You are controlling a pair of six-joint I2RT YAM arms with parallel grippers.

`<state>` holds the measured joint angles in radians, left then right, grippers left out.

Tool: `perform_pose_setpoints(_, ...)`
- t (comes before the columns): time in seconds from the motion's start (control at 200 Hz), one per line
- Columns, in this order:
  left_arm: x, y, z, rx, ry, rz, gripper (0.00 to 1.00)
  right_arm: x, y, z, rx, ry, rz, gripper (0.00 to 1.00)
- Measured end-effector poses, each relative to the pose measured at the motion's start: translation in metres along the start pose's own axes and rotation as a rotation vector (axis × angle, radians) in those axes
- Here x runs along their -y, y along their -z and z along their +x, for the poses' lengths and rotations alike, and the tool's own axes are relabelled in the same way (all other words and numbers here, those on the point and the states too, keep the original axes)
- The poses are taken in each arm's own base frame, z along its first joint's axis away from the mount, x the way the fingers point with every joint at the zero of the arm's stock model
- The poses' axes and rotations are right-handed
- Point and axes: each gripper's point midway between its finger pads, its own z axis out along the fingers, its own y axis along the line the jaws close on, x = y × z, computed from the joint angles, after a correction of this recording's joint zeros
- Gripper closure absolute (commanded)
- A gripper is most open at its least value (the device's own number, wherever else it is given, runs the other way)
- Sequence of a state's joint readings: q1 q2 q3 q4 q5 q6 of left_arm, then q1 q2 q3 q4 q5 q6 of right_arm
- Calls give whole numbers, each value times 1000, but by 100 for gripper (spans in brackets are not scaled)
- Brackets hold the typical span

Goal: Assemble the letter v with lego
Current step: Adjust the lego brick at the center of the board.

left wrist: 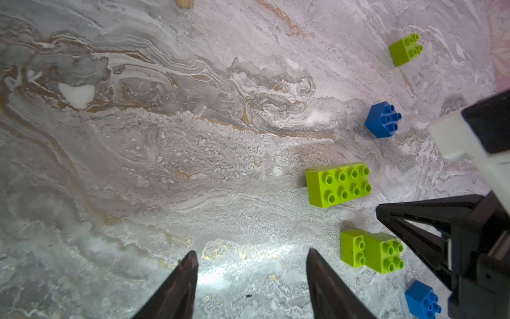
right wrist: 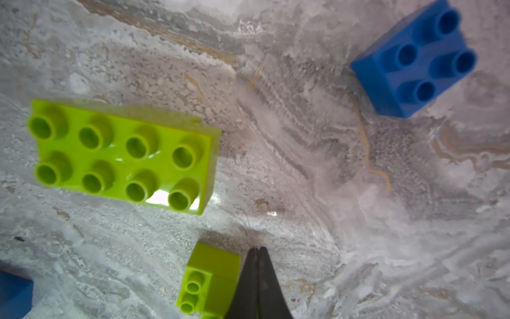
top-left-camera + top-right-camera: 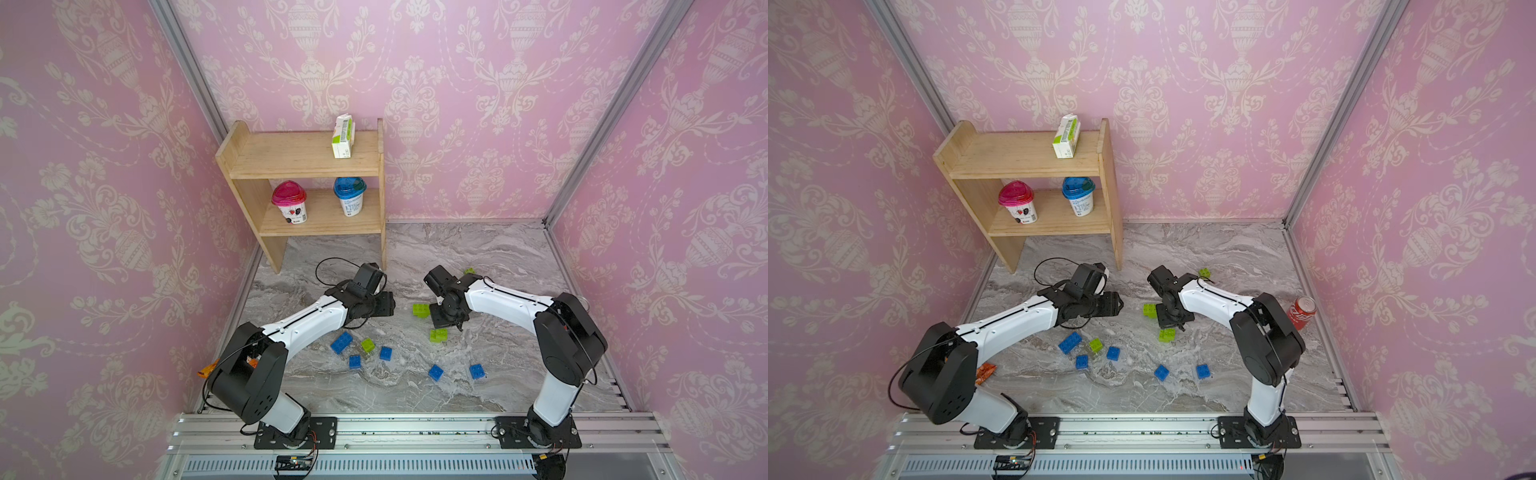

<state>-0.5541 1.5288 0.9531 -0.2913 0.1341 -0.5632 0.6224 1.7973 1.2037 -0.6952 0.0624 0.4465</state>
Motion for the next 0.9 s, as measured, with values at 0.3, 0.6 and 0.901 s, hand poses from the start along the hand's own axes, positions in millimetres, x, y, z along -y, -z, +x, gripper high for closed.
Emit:
perform_pose_setpoints(0.3,7,-7,0,-1,19,45,48,-13,4,43,-59,29,-76,85)
perform_pose_setpoints(0.6,16,-11,1,-17,23,97,45,-1,46,41,40,81,-41,22)
perform_pose_setpoints(0.901,29,-11,-2,-14,41,164,44,-35,27,60,1,228,-54,31)
